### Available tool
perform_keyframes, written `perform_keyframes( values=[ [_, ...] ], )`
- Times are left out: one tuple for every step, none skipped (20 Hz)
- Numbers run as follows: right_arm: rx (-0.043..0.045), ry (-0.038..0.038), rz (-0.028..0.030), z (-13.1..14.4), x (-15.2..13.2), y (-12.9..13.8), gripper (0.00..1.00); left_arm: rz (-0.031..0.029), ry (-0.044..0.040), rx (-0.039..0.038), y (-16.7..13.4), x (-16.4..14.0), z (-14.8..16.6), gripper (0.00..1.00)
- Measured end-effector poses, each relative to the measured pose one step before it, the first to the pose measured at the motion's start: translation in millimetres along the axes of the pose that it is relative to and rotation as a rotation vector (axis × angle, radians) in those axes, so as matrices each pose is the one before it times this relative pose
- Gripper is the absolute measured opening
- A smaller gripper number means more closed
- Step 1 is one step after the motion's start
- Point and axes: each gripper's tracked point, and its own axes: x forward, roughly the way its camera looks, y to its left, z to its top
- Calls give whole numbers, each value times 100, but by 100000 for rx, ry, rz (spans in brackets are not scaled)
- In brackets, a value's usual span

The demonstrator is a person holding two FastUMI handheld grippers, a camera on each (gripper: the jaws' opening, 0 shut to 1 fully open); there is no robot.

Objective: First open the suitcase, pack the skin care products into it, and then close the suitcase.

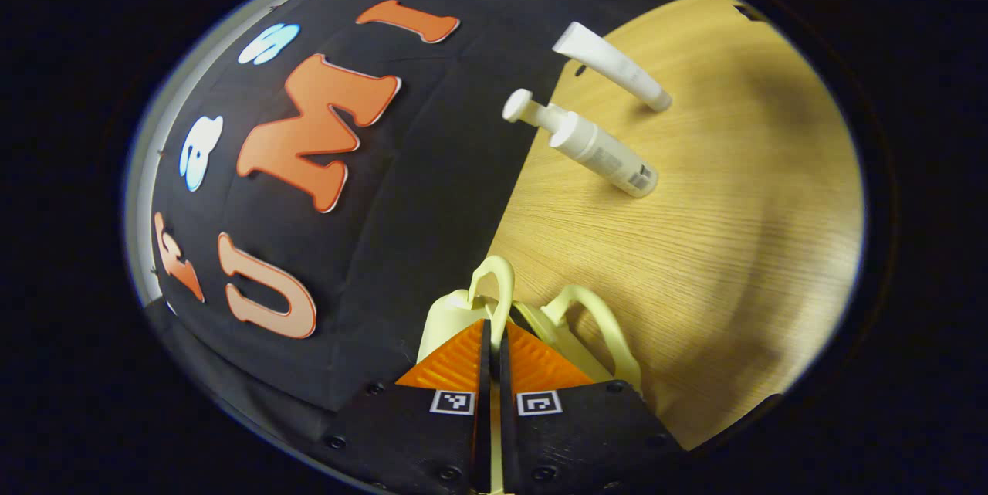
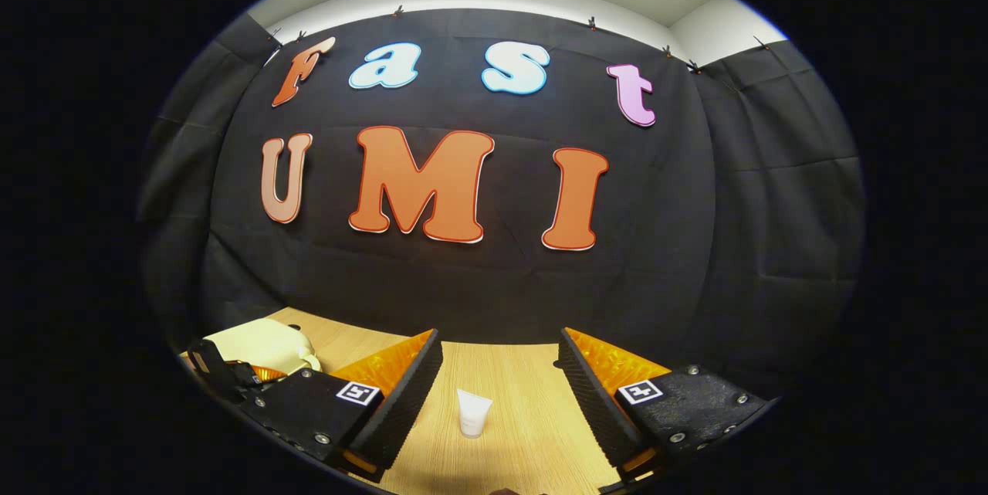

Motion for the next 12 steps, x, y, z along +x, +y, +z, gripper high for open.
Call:
perform_keyframes(
  values=[
    [31,68,676,-5,93,211,96,1113,256,-4659,1512,-203,-95,6],
    [-159,-15,358,25,107,199,96,1249,742,-4966,1616,-292,36,6],
    [-129,22,650,69,129,176,96,1313,638,-4923,1954,37,202,6],
    [-144,-72,859,101,131,353,96,1800,484,-4744,1734,-106,42,6],
    [-412,-386,406,152,181,215,97,1887,832,-4691,1834,-265,-67,6],
    [-265,-252,645,164,101,321,96,1523,347,-3725,1514,-144,-105,6],
    [-154,-243,399,24,200,280,96,1446,1268,-2549,1463,-143,-291,6],
    [-65,202,891,-2,194,331,96,1267,30,-2911,1416,-108,-109,5],
    [-54,34,789,28,151,461,96,775,600,-3298,1349,-74,-242,6],
    [-253,-61,380,31,169,319,96,781,476,-3062,1077,21,-208,6],
    [-51,252,707,-48,157,286,96,672,416,-2306,988,321,-106,6],
    [-31,180,354,-15,160,362,96,422,559,-4537,1172,288,59,6]
  ],
)
